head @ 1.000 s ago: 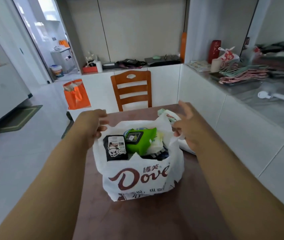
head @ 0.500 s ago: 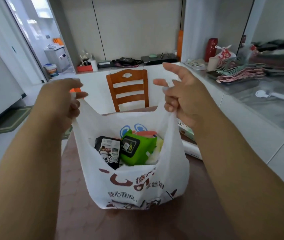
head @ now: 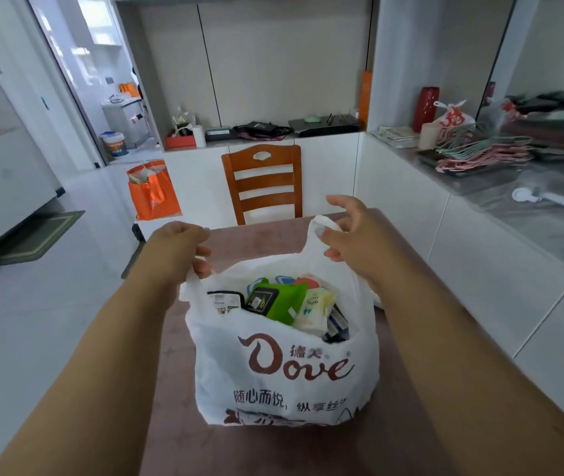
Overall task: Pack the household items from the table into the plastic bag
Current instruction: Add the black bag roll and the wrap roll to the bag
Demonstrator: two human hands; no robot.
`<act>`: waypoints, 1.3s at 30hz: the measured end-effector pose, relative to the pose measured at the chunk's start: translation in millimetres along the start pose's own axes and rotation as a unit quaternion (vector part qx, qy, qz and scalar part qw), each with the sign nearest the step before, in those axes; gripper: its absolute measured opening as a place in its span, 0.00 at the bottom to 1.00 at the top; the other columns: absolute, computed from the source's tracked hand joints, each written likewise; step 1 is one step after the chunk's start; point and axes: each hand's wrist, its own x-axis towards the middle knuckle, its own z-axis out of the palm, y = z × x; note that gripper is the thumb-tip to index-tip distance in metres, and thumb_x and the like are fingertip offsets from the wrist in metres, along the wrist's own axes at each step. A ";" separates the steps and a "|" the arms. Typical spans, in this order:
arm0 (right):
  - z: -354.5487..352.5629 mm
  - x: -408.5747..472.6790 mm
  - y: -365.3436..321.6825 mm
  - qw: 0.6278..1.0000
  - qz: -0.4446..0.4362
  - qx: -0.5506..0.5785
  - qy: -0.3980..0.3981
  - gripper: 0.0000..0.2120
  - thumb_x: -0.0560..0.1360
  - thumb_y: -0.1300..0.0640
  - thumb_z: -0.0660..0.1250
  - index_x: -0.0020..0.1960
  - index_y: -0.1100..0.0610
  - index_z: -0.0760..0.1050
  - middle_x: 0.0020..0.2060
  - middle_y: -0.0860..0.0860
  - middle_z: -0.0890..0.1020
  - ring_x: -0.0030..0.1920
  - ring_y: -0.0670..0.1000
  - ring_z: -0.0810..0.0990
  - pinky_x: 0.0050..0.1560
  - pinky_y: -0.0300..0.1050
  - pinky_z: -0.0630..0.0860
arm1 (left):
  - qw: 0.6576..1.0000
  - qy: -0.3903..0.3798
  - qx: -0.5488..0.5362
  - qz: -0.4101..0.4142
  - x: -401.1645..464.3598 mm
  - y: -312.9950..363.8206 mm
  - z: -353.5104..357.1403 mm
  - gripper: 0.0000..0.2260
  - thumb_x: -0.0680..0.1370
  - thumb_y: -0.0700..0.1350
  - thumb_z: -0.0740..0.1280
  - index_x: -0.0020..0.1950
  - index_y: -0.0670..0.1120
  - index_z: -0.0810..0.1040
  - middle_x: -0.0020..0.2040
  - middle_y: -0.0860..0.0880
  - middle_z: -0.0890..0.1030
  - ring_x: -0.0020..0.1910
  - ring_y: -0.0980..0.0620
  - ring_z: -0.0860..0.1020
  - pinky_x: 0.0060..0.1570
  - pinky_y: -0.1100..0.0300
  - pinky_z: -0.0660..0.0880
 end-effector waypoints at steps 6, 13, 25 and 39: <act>-5.2 12.0 -13.1 0.989 -0.066 0.114 0.070 0.27 0.77 0.71 0.59 0.68 0.46 0.70 0.59 0.46 0.78 0.29 0.44 0.73 0.29 0.37 0.73 | 0.988 0.086 -0.084 0.092 7.8 45.4 -11.7 0.05 0.80 0.43 0.62 0.53 0.46 0.76 0.42 0.47 0.79 0.28 0.55 0.67 0.25 0.64 0.67; -7.3 12.3 4.1 0.987 -0.057 0.144 0.041 0.25 0.76 0.69 0.61 0.69 0.49 0.70 0.57 0.46 0.82 0.25 0.42 0.75 0.30 0.38 0.75 | 0.989 0.045 -0.066 0.122 -7.5 20.3 -10.7 0.04 0.79 0.43 0.62 0.50 0.45 0.75 0.37 0.48 0.79 0.26 0.54 0.65 0.26 0.63 0.63; 8.8 7.9 -5.1 0.998 -0.033 0.051 -0.003 0.26 0.76 0.52 0.67 0.72 0.45 0.64 0.62 0.48 0.77 0.53 0.50 0.80 0.42 0.37 0.75 | 0.996 0.028 0.055 0.060 -5.2 6.2 -17.1 0.14 0.80 0.56 0.57 0.59 0.49 0.71 0.50 0.43 0.82 0.41 0.47 0.81 0.39 0.56 0.75; -23.7 23.7 31.8 0.994 0.023 0.082 0.067 0.13 0.75 0.53 0.67 0.59 0.51 0.75 0.45 0.47 0.81 0.45 0.48 0.79 0.46 0.41 0.76 | 0.967 0.121 0.159 0.161 -33.9 26.5 14.2 0.23 0.77 0.59 0.56 0.66 0.48 0.75 0.66 0.47 0.76 0.64 0.46 0.73 0.64 0.44 0.69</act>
